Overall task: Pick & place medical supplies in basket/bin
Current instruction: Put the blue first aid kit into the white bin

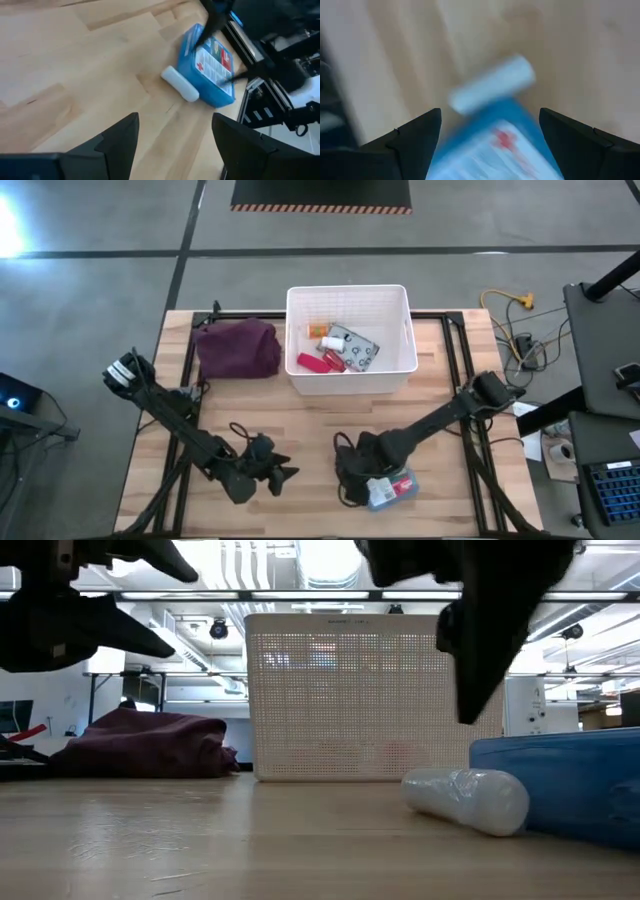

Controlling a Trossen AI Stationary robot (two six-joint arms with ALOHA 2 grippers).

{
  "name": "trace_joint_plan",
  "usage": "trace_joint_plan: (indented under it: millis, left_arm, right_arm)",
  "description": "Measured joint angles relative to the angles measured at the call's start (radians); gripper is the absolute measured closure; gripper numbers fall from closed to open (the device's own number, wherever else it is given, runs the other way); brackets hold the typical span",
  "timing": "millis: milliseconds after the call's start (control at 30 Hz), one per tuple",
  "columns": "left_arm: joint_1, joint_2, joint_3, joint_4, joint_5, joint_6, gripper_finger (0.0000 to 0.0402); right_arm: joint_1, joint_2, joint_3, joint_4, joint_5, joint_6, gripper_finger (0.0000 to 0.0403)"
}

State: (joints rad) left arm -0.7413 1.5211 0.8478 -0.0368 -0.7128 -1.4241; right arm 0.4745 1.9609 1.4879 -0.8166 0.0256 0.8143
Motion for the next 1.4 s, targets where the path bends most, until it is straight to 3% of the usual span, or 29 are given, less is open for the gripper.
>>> trace_joint_plan:
  millis: [100, 233, 400, 567, 700, 967, 1233, 1400]
  left_arm:
    - [0.0, -0.001, 0.001, 0.001, 0.001, 0.003, 0.0168]
    - [0.014, -0.001, 0.0, 0.021, 0.061, 0.04, 0.0168]
    - [0.078, 0.02, 0.006, 0.107, 0.168, 0.194, 0.0178]
    - [0.174, 0.077, 0.083, 0.138, 0.28, 0.341, 0.0231]
    - [0.23, 0.151, 0.173, 0.131, 0.399, 0.437, 0.0287]
    - [0.293, 0.376, 0.413, 0.13, 0.565, 0.523, 0.039]
    - [0.333, 0.675, 0.761, 0.092, 0.663, 0.478, 0.0397]
    - [0.345, 0.802, 1.027, -0.243, 0.735, 0.475, 0.0396]
  right_arm:
    - [0.029, -0.037, -0.021, -0.118, 0.058, -0.1, 0.0076]
    - [0.079, -0.159, -0.095, -0.214, 0.085, -0.092, 0.0076]
    - [0.154, -0.338, -0.291, -0.223, 0.089, 0.135, 0.0076]
    - [0.216, -0.475, -0.486, -0.155, 0.045, 0.404, 0.0084]
    - [0.251, -0.561, -0.591, -0.063, 0.058, 0.573, 0.0129]
    - [0.294, -0.639, -0.732, -0.034, 0.073, 0.786, 0.0265]
    - [0.294, -0.596, -0.77, 0.033, 0.055, 0.893, 0.0363]
    - [0.303, -0.533, -0.788, 0.044, 0.0, 0.898, 0.0382]
